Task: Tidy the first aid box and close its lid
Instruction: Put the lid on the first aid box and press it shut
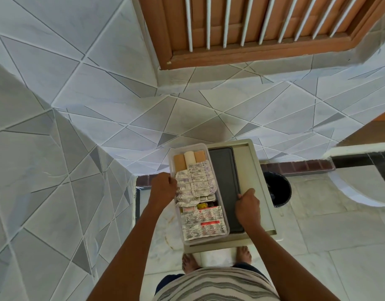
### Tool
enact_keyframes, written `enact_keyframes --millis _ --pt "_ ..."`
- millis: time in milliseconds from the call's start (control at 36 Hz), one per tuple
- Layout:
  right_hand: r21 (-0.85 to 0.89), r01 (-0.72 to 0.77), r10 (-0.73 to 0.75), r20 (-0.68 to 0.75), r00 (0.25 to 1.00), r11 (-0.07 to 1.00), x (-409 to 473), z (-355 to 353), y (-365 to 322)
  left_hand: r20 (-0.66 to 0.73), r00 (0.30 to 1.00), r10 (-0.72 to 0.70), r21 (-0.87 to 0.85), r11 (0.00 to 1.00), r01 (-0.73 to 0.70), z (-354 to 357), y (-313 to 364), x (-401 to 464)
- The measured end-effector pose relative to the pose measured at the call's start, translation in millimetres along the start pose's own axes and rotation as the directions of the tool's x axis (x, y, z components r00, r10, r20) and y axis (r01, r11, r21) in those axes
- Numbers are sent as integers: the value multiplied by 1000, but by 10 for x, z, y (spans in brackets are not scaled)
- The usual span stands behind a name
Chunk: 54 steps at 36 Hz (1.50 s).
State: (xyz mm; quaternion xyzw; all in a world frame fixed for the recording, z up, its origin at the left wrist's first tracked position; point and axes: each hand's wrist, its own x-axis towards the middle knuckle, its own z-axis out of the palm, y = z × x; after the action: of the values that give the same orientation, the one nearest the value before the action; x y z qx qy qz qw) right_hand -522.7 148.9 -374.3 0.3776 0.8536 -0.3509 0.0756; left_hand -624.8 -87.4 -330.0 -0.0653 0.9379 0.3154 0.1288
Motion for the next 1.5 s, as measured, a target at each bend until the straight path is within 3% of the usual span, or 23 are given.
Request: enact_keyframes --millis 111,194,278,389,556,667,889,944,1000,1083,1139,1194,1250,1417,1500 --pt "80 16 -13 -39 999 997 26 -178 -30 -3 1000 -16 7 1000 16 -9 17 10" --pt "120 88 -75 -112 991 989 47 -345 -27 27 998 -48 -48 998 49 21 18 25" --pt "128 179 -169 -86 982 975 84 -507 -34 65 995 -70 -80 994 75 82 35 61" --pt "-9 295 -295 -77 953 956 120 -676 -39 74 996 -40 -51 998 43 93 180 30" --pt "-89 370 -381 -209 901 925 84 -882 -65 97 995 -9 5 1000 9 180 406 -21" --pt "-69 378 -382 -267 885 923 67 -956 -97 96 995 4 -10 1000 -3 273 565 -69" --pt "-10 400 -391 -236 890 916 58 -969 -79 83 996 -36 -104 994 44 443 664 14" --pt "-5 410 -400 -231 887 912 62 -970 -68 37 999 -27 -32 999 29 463 661 1" --pt "11 420 -406 -234 884 908 57 -974 -66 -129 990 60 45 997 -54 459 725 -57" --pt "24 451 -432 -243 868 892 34 -976 -75 -277 936 219 -56 968 -244 443 996 -211" --pt "20 461 -445 -229 866 887 32 -976 -61 -148 966 211 -279 928 -246 481 1231 -332" --pt "-11 487 -477 -217 852 873 47 -960 -46 130 988 81 -599 801 13 529 1498 -459" --pt "-53 520 -519 -207 829 852 59 -940 -33 302 951 64 -706 686 178 577 1720 -543" --pt "-138 613 -628 -212 749 778 13 -963 -10 271 961 47 -731 660 174 705 1933 -560" --pt "-68 689 -685 -216 696 721 55 -1000 46 289 957 19 -733 647 208 647 1932 -529"
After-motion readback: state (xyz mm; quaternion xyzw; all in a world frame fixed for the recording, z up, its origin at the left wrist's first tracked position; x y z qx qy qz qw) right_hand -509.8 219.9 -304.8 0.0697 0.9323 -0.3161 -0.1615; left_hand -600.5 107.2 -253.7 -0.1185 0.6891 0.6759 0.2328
